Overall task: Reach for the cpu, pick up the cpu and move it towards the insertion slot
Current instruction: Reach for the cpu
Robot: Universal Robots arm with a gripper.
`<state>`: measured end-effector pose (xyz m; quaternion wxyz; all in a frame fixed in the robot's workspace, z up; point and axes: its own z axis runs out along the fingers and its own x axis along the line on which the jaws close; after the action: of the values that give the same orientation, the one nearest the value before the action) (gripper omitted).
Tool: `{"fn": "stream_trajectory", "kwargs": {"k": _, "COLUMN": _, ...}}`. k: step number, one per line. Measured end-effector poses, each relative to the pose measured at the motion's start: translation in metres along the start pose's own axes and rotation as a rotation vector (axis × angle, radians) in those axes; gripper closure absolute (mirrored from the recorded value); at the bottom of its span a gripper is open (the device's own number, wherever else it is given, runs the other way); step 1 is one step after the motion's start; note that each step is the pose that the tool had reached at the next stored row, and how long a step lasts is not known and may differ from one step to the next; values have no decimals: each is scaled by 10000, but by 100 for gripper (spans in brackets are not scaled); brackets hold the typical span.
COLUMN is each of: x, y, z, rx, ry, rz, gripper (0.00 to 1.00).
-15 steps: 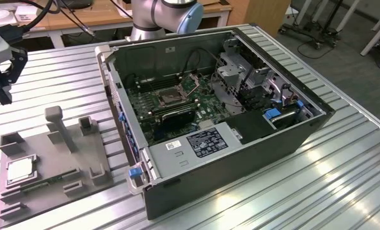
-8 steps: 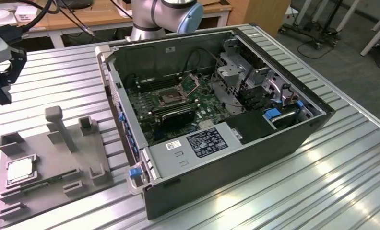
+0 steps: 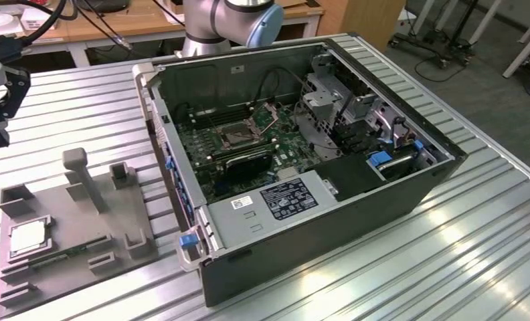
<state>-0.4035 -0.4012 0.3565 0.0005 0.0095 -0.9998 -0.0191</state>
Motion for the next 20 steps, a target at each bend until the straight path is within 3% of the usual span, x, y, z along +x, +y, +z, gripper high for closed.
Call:
{"fn": "stream_trajectory", "kwargs": {"k": 13, "x": 19, "y": 0, "z": 0, "rx": 0, "ry": 0, "rz": 0, "gripper": 89}}
{"fn": "stream_trajectory", "kwargs": {"k": 20, "x": 69, "y": 1, "z": 2, "rx": 0, "ry": 0, "rz": 0, "gripper": 89}}
